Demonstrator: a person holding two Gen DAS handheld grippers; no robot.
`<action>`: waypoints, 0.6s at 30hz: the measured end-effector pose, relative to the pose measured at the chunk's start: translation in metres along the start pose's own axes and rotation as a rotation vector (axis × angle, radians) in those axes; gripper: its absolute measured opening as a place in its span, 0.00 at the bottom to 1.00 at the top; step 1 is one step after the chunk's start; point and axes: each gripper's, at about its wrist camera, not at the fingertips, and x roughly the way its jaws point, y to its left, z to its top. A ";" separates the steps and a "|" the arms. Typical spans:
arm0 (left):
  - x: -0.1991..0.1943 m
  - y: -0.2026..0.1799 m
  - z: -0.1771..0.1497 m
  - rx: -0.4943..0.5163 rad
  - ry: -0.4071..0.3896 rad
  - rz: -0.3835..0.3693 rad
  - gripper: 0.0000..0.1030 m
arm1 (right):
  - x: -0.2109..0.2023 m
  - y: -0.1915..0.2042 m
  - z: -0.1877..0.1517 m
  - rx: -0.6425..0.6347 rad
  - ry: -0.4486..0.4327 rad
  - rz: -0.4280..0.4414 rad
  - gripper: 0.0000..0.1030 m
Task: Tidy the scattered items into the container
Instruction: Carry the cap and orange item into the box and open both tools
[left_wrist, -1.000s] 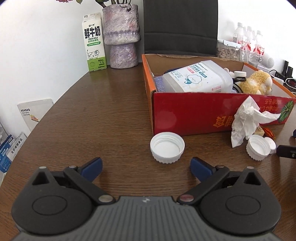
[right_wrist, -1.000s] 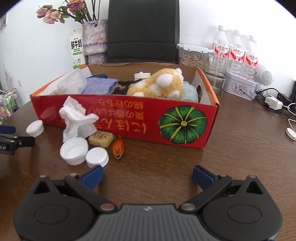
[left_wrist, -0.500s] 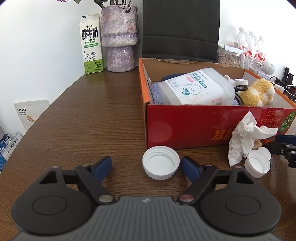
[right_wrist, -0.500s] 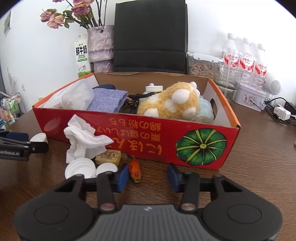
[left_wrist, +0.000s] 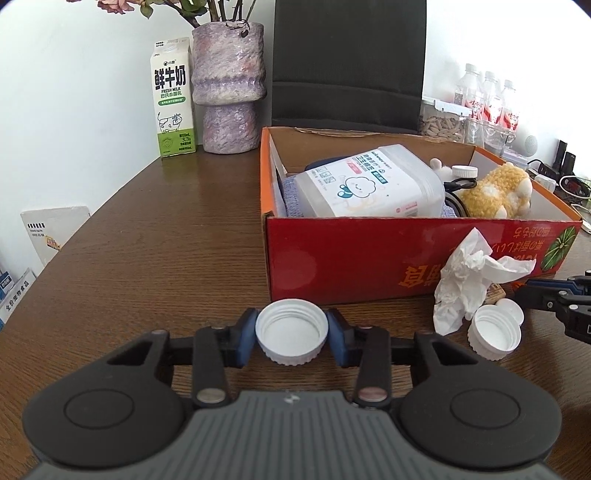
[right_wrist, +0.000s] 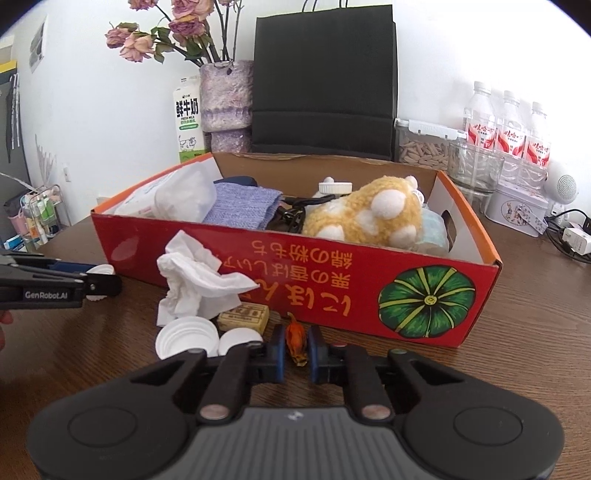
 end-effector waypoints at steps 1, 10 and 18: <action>0.000 0.001 0.000 -0.003 -0.001 0.000 0.40 | 0.000 0.000 0.000 0.001 -0.002 0.004 0.11; -0.026 0.013 0.000 -0.076 -0.070 0.041 0.40 | -0.023 0.003 0.001 -0.009 -0.055 0.034 0.11; -0.070 0.008 0.032 -0.056 -0.250 0.051 0.40 | -0.058 0.000 0.030 -0.013 -0.211 0.031 0.11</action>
